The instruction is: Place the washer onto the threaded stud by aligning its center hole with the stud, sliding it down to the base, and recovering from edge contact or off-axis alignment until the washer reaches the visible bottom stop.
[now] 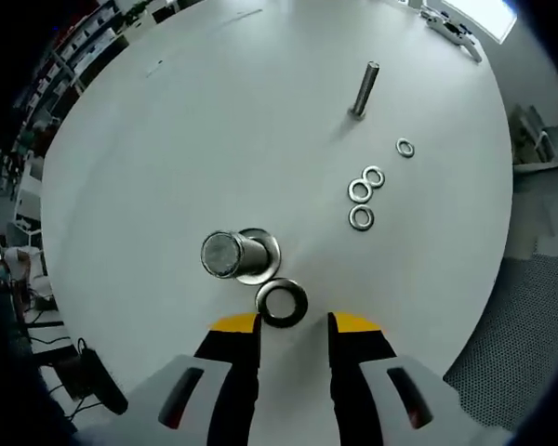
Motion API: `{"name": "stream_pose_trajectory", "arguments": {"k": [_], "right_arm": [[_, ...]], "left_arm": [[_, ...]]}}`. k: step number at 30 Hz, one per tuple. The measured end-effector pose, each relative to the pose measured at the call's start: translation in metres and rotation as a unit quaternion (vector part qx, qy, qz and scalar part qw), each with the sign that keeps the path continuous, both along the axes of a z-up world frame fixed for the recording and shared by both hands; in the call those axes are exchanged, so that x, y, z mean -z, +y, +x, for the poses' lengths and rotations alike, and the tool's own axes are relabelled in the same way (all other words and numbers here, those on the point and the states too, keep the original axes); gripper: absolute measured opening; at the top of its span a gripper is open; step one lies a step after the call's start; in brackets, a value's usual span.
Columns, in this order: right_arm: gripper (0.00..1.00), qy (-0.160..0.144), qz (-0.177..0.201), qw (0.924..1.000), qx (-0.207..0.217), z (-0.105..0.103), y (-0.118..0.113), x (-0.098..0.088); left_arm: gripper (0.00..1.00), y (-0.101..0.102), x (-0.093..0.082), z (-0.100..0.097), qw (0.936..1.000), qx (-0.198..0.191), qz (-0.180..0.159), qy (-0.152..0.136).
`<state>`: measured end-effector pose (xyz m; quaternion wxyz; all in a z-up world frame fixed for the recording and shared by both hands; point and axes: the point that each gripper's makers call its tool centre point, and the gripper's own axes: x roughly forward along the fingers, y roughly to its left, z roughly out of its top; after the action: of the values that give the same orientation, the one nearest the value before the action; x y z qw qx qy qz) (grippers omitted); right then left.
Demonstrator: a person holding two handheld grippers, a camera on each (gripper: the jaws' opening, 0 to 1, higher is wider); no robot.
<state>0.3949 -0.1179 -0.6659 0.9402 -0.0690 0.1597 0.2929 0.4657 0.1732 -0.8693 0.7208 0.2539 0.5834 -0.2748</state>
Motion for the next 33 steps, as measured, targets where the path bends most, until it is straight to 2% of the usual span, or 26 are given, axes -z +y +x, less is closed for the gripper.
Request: {"name": "stream_pose_trajectory", "arguments": {"k": [6,10,18,24,30,33], "right_arm": [[0.32,0.0,0.001,1.0,0.002,0.0004,-0.001,-0.0003],[0.32,0.001,0.001,1.0,0.001,0.0004,-0.001,0.0005],[0.32,0.002,0.002,1.0,0.0,0.0003,-0.0012,0.0005],[0.32,0.0,0.0,1.0,0.002,0.0004,-0.0022,0.0001],[0.32,0.0,0.001,1.0,0.005,0.001,-0.0032,-0.0003],[0.32,0.0,-0.001,1.0,0.003,0.0005,-0.0019,0.0003]], "left_arm": [[0.27,0.0007,0.0037,0.0068,1.0,0.0,0.004,-0.002],[0.25,-0.0008,0.0044,0.0123,0.9998,-0.018,-0.009,0.004],[0.25,-0.0023,0.004,0.0105,0.9997,-0.013,-0.01,0.016],[0.26,-0.0021,0.0042,0.0107,0.9996,-0.016,-0.018,0.012],[0.27,-0.0019,0.0068,0.0116,0.9998,0.004,-0.016,0.012],[0.27,-0.0033,0.0072,0.0122,0.9998,0.0,-0.006,0.018]]}}
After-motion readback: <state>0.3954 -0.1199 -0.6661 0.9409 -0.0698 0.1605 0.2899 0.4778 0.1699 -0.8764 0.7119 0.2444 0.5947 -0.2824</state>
